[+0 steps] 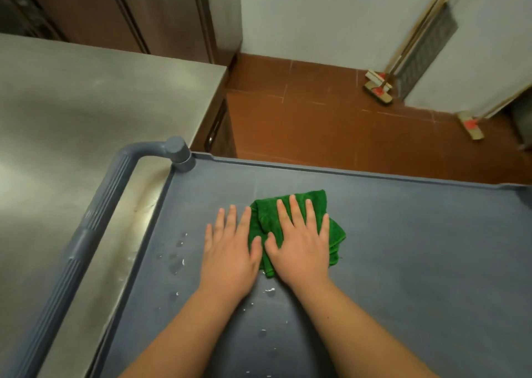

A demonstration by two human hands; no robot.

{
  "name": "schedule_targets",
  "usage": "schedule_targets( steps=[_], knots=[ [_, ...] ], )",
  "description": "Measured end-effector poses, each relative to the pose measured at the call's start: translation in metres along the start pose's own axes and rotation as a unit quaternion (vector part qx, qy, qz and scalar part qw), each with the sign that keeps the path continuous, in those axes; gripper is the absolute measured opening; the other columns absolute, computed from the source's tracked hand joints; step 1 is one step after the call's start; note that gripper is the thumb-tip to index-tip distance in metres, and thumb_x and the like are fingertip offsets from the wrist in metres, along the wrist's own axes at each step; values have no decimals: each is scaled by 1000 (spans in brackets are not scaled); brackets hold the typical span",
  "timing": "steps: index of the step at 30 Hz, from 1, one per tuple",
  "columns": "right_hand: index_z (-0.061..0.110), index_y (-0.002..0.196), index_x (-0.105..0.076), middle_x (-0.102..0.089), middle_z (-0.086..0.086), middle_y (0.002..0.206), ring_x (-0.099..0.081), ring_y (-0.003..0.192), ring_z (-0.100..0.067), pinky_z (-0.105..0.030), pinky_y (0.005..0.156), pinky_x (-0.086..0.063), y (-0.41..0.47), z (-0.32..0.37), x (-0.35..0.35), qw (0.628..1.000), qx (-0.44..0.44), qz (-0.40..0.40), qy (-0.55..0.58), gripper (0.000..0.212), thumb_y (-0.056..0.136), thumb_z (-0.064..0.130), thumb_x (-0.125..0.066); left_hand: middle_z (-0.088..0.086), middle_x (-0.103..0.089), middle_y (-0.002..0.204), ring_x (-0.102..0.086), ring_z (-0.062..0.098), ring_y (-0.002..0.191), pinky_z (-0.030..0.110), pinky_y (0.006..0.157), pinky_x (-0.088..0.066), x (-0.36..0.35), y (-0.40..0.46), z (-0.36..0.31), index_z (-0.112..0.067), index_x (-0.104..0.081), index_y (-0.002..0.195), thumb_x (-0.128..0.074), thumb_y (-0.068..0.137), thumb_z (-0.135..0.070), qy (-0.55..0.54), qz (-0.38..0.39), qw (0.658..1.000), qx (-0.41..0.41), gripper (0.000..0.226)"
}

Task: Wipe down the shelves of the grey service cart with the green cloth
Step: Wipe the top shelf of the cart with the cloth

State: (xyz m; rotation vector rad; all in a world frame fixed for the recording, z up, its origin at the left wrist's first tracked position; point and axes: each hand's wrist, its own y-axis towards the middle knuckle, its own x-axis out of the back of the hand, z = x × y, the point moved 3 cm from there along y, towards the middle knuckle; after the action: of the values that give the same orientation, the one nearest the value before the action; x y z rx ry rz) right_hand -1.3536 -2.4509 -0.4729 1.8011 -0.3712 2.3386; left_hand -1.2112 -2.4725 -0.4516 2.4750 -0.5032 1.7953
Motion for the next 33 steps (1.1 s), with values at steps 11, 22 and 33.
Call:
schedule_targets(
  steps=[11, 22, 33],
  knots=[
    [35, 158, -12, -8, 7, 166, -1, 154, -22, -54, 122, -3, -25, -296, 73, 982, -182, -15, -47, 76, 87, 57, -30, 7, -14, 162, -6, 27, 149, 47, 120, -7, -80, 14, -220, -26, -16, 154, -22, 88, -47, 31, 73, 991, -110, 69],
    [39, 157, -11, -7, 5, 167, -3, 153, -28, -58, 121, -6, -22, -385, 94, 953, -295, -37, -50, 65, 95, 54, -27, 9, -25, 159, -16, 30, 148, 47, 119, -12, -106, 27, -265, -23, -30, 151, -36, 88, -39, 25, 75, 989, -124, 65],
    [44, 154, -20, -17, 7, 165, -10, 152, -30, -58, 119, -9, 32, -159, 37, 980, -190, -36, -48, 63, 93, 53, -26, 11, -30, 156, -20, 33, 146, 49, 119, -16, -33, 56, -63, -21, -37, 147, -43, 87, -34, 24, 27, 999, -34, 62]
  ],
)
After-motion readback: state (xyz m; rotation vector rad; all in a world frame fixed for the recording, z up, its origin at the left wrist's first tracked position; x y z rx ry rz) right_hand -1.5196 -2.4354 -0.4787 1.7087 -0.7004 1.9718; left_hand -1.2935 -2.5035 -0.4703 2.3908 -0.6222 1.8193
